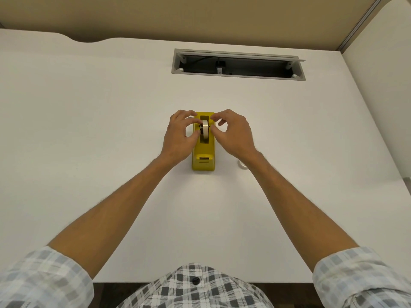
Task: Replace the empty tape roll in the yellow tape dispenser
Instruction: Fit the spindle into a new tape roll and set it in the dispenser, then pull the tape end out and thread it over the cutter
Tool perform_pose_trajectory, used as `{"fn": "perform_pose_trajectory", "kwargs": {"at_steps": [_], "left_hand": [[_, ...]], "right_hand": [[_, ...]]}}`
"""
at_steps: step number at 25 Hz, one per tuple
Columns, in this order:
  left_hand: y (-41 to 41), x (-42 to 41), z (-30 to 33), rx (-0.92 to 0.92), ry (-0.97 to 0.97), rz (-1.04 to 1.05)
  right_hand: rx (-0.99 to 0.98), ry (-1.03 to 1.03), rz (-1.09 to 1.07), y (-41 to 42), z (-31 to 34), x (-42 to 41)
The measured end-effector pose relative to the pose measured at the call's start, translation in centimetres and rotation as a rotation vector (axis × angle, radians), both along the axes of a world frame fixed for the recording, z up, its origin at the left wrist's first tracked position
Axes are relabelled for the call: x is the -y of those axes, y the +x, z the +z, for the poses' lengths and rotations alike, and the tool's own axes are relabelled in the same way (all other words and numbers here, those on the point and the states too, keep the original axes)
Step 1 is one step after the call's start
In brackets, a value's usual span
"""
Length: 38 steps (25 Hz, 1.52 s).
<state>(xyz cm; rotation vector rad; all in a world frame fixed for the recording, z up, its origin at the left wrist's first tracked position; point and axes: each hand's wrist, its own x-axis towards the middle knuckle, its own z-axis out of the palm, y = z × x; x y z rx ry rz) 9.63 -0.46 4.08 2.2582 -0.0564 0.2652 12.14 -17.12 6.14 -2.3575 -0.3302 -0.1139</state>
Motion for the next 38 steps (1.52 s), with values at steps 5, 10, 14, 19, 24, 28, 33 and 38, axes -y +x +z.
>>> {"fn": "perform_pose_trajectory", "kwargs": {"at_steps": [5,10,14,19,24,28,33,38], "left_hand": [[-0.6,0.0,-0.1,-0.028,-0.024,-0.066],[-0.8,0.2,0.2,-0.052,-0.056,-0.087],[-0.4,-0.1,-0.1,-0.108,-0.031,-0.137],[-0.5,0.1,0.2,-0.101,-0.048,-0.138],[0.3,0.2,0.4,-0.156,0.013,-0.119],[0.4,0.1,0.0,-0.180,0.139,-0.117],[0.5,-0.4,0.2,-0.206,0.110,-0.150],[0.6,-0.4,0.5,-0.222,-0.052,-0.133]], "right_hand": [[0.062,-0.162,0.166,-0.6,-0.2,0.2],[0.155,-0.119,0.171,-1.0,-0.5,0.3],[0.145,-0.044,0.085,-1.0,-0.3,0.0],[0.138,-0.157,0.043,-0.7,0.2,-0.1],[0.123,-0.304,0.139,-0.5,0.6,-0.3],[0.111,-0.365,0.173,-0.1,1.1,-0.3],[0.103,-0.499,0.193,0.8,2.2,-0.8],[0.018,-0.538,0.268,1.4,2.6,-1.3]]}}
